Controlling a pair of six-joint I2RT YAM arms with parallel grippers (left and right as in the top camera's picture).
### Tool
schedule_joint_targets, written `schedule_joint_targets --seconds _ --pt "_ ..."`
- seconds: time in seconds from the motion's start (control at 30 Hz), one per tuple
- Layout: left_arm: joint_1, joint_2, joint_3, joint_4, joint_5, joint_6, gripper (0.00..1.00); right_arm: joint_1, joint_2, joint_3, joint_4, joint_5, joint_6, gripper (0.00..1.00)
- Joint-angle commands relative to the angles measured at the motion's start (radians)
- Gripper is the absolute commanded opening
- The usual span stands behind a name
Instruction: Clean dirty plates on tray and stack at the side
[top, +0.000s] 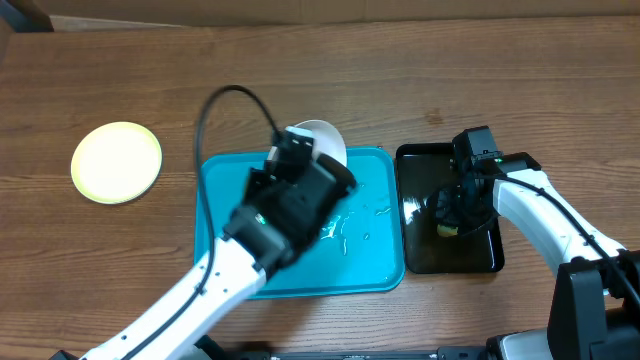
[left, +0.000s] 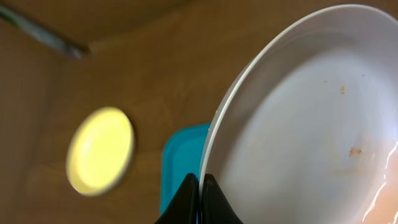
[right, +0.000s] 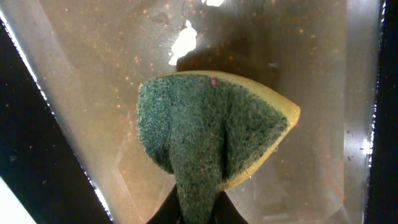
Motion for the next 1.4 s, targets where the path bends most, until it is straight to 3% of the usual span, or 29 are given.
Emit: schedule_joint_targets --seconds 0.0,0.2,0.33,0.4,0.67,0.83,1.07,1.23,1.37 --pt "-0.125 -0.016 0.003 0.041 -0.331 0.142 0.04 -0.002 -0.002 0.007 0.006 0.010 -0.008 0.09" --pt "-0.206 -0.014 0.003 0.078 -0.542 0.198 0.04 -0.002 -0.001 0.007 0.015 0.010 -0.008 0.11" --pt "-0.205 -0.014 0.003 0.077 -0.525 0.196 0.04 -0.002 -0.002 0.014 0.024 0.005 -0.008 0.11" --pt "-0.201 -0.014 0.003 0.077 -0.431 0.188 0.04 -0.002 -0.002 0.041 0.005 -0.002 -0.010 0.11" --pt "-0.016 0.019 0.000 0.000 0.307 -0.023 0.04 -0.002 -0.002 0.257 -0.201 -0.007 -0.031 0.10" --pt "0.124 0.109 -0.030 -0.020 0.601 -0.029 0.04 -0.002 -0.001 0.279 -0.212 -0.127 -0.075 0.10" --pt "0.202 0.314 -0.056 -0.010 0.684 -0.048 0.04 0.005 -0.002 0.279 -0.139 -0.513 -0.217 0.07" --pt "0.209 0.455 -0.056 0.055 0.745 -0.047 0.04 0.063 -0.001 0.274 -0.102 -0.528 -0.217 0.06" --pt "0.209 0.525 -0.056 0.085 0.778 -0.048 0.04 0.151 0.000 0.269 -0.085 -0.398 -0.183 0.06"
